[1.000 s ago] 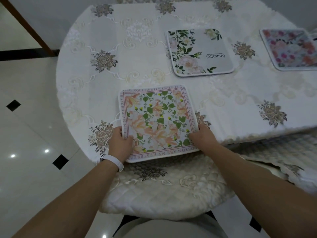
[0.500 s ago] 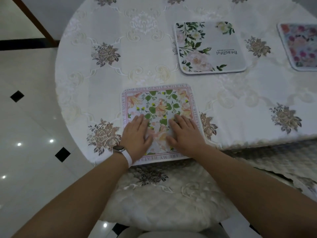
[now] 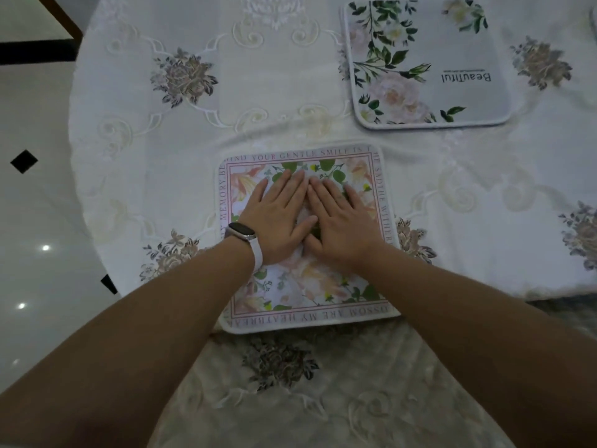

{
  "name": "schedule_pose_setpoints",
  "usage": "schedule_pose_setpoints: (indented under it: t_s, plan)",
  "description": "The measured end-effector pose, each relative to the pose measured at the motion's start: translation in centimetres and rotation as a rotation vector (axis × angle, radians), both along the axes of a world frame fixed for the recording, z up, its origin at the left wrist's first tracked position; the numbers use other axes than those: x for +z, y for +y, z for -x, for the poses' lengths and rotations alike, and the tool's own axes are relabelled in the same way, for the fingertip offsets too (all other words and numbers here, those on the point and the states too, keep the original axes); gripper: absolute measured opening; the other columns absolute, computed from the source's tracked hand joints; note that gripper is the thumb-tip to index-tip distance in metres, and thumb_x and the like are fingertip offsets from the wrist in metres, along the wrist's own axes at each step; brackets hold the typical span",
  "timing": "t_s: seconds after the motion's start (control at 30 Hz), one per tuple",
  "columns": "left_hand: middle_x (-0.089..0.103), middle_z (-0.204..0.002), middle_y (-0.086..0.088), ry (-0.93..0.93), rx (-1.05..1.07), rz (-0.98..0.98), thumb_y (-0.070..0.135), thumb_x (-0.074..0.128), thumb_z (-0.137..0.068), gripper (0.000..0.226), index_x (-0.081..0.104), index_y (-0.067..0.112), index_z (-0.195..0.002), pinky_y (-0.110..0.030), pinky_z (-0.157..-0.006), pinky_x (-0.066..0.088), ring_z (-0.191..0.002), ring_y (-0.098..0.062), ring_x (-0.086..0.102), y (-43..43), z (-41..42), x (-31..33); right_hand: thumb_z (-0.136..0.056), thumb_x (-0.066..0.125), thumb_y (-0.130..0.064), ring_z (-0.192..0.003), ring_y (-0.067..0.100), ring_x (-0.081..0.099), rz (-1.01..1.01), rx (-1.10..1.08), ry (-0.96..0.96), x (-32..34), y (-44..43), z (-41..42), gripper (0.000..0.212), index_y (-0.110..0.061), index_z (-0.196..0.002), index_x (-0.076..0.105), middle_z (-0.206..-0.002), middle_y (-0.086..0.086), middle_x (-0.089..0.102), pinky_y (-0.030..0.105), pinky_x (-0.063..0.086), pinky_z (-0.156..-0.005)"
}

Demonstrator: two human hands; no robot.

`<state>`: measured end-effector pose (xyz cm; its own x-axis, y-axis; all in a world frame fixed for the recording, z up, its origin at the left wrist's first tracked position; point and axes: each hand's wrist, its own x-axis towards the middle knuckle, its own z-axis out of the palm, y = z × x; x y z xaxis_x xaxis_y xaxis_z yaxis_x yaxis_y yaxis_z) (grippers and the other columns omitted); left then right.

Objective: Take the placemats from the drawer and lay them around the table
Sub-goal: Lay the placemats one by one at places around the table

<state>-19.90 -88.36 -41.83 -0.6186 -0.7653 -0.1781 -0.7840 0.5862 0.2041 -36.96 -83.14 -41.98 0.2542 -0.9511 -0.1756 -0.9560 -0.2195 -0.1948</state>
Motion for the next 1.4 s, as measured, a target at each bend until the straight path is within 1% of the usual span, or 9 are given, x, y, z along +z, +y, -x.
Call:
schedule_pose_setpoints:
  t_s: [0.2,0.37,0.47,0.53,0.77,0.9,1.1,1.23,1.4]
  plan:
    - [-0.001,-0.163,0.004,0.023,0.043,0.014,0.066,-0.001,-0.092,0.078,0.002,0.020,-0.155,-0.042,-0.120,-0.004,-0.149,-0.012,-0.007,-2.6,0.8,0.0,-0.093,0.013,-0.062,-0.151,0.021,0.003,0.027,0.014,-0.005,0.2,-3.3,0.8,0.082,-0.010,-0.156,0.012,-0.164,0.007,0.009,0.048,0.002,-0.121]
    - [0.002,-0.164,0.001,0.071,0.109,0.009,0.065,0.013,-0.094,0.073,0.010,0.024,-0.155,-0.046,-0.119,-0.004,-0.149,-0.017,-0.005,-4.2,0.8,0.1,-0.092,0.016,-0.064,-0.151,0.024,0.002,0.022,0.025,0.006,0.3,-5.4,1.2,0.083,-0.012,-0.156,0.010,-0.165,0.008,0.005,0.047,-0.003,-0.120]
    - [0.002,-0.164,0.001,0.055,0.151,0.029,0.063,0.013,-0.095,0.069,0.011,0.029,-0.154,-0.046,-0.118,-0.003,-0.149,-0.018,-0.004,-5.2,0.4,0.1,-0.092,0.019,-0.065,-0.151,0.022,0.000,0.022,0.035,-0.007,0.4,-6.9,1.6,0.082,-0.015,-0.156,0.010,-0.165,0.007,0.005,0.047,-0.002,-0.120]
    - [0.000,-0.164,0.003,0.028,0.180,0.044,0.065,0.012,-0.095,0.067,0.008,0.033,-0.154,-0.047,-0.118,-0.004,-0.149,-0.017,-0.005,-5.3,0.1,0.0,-0.092,0.017,-0.068,-0.151,0.021,-0.004,0.015,-0.013,-0.012,0.3,-7.3,2.3,0.081,-0.020,-0.157,0.009,-0.165,0.005,0.002,0.045,-0.006,-0.120]
    - [-0.001,-0.164,0.004,-0.018,0.215,0.070,0.070,0.010,-0.092,0.071,0.003,0.036,-0.154,-0.050,-0.119,0.000,-0.149,-0.019,-0.004,-4.0,-0.2,0.0,-0.091,0.017,-0.069,-0.151,0.022,-0.007,0.011,-0.210,0.010,0.2,-5.1,3.7,0.083,-0.021,-0.157,0.002,-0.165,0.005,-0.003,0.044,-0.005,-0.121]
    - [0.002,-0.164,0.003,-0.016,0.198,0.079,0.070,0.010,-0.092,0.071,0.006,0.035,-0.154,-0.052,-0.118,0.002,-0.149,-0.020,-0.001,-2.6,-0.5,-0.1,-0.092,0.019,-0.068,-0.151,0.026,-0.006,0.016,-0.258,0.020,0.1,-3.2,3.3,0.085,-0.017,-0.157,0.003,-0.165,0.009,-0.002,0.045,-0.003,-0.121]
    - [0.001,-0.164,0.004,-0.015,0.189,0.068,0.071,0.010,-0.092,0.071,0.005,0.036,-0.154,-0.050,-0.118,0.001,-0.149,-0.018,-0.002,-0.6,-1.2,-0.3,-0.093,0.020,-0.067,-0.151,0.026,-0.006,0.021,-0.280,0.025,0.1,-0.8,2.7,0.084,-0.016,-0.157,0.003,-0.165,0.010,-0.003,0.045,-0.004,-0.120]
    - [0.004,-0.163,0.005,-0.006,0.255,0.081,0.071,0.012,-0.093,0.071,0.006,0.035,-0.154,-0.049,-0.118,0.004,-0.149,-0.017,-0.001,0.9,-3.5,-0.4,-0.093,0.023,-0.064,-0.151,0.027,-0.004,0.017,-0.355,0.000,0.4,0.7,2.9,0.084,-0.014,-0.157,0.002,-0.165,0.011,0.000,0.045,-0.001,-0.120]
    - [-0.002,-0.163,0.006,0.021,0.358,0.039,0.070,0.014,-0.094,0.070,-0.006,0.038,-0.153,-0.048,-0.119,0.003,-0.149,-0.017,-0.005,4.3,-8.4,-0.3,-0.093,0.018,-0.066,-0.150,0.023,-0.010,-0.058,-0.369,-0.009,0.6,4.2,5.0,0.084,-0.015,-0.156,-0.006,-0.164,0.007,-0.010,0.040,-0.005,-0.120]
